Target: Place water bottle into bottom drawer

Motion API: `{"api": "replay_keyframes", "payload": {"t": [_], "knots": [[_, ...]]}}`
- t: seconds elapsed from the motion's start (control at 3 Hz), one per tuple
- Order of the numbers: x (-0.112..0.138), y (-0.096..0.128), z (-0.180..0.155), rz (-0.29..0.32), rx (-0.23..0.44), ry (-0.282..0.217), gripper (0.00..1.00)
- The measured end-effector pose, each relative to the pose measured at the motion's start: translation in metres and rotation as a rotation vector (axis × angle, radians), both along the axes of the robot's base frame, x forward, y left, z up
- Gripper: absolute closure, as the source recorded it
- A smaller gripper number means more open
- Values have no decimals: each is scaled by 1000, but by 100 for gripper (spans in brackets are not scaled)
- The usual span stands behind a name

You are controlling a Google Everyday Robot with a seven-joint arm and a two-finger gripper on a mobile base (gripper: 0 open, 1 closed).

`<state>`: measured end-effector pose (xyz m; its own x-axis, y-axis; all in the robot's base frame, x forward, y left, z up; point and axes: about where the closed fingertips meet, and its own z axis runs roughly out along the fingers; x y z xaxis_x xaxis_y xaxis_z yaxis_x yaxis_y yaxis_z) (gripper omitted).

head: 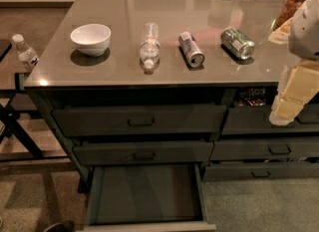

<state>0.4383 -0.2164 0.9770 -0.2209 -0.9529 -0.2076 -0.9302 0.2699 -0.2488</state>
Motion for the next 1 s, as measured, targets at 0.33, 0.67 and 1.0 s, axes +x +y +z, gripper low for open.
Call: {"api": "replay_keyframes", "payload": {"t": [0.33, 0.67, 1.0], "knots": [[0, 0, 0, 0, 0, 0, 0], [10, 9, -5, -59, 46, -27, 0], [46, 24, -17, -157, 82, -6, 0]]}}
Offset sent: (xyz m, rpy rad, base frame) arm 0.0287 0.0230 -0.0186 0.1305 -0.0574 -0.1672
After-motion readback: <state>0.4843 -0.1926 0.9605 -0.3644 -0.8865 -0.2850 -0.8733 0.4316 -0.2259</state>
